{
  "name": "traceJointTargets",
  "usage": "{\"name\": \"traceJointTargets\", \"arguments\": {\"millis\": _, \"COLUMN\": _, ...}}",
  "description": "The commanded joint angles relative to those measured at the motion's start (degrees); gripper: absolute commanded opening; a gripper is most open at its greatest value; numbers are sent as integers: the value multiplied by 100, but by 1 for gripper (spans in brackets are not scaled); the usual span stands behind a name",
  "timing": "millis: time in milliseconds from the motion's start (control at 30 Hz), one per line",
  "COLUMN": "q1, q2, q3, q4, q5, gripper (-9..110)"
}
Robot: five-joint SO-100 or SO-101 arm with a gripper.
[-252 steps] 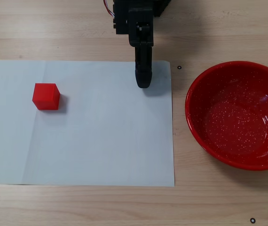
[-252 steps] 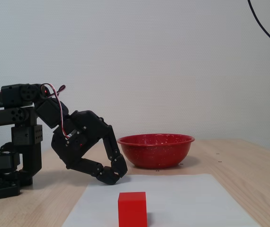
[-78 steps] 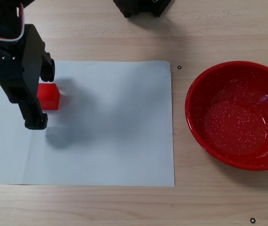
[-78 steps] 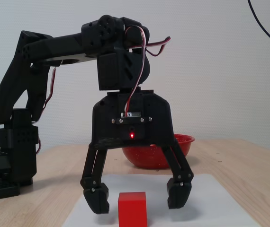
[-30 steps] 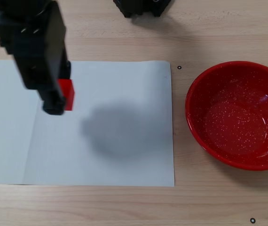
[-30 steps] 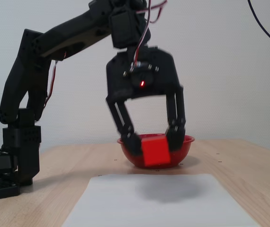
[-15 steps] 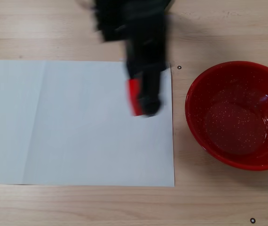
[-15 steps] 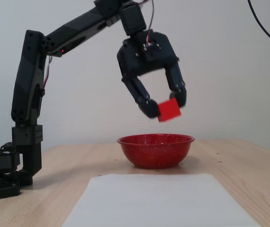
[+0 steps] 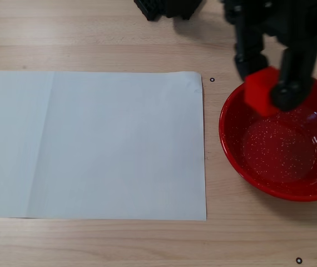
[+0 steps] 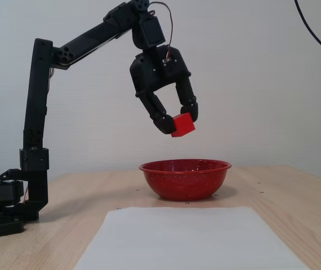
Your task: Grasp the red cube and put it in the red bowl.
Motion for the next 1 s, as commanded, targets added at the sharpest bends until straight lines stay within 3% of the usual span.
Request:
{"name": "traceJointTargets", "arguments": {"millis": 0, "q1": 237, "q2": 1063, "q3": -105, "q4": -158, "q5": -114, "gripper": 0}}
{"name": "traceJointTargets", "arguments": {"millis": 433, "q1": 703, "q2": 343, "q3": -97, "q4": -782, "q5": -255, "gripper": 0}}
{"name": "traceJointTargets", "arguments": {"millis": 600, "q1": 703, "q2": 202, "q3": -185, "q4": -993, "q5": -211, "gripper": 25}}
{"name": "traceJointTargets", "arguments": {"millis": 967, "q1": 650, "q2": 246, "q3": -185, "q4": -870, "q5": -237, "gripper": 29}}
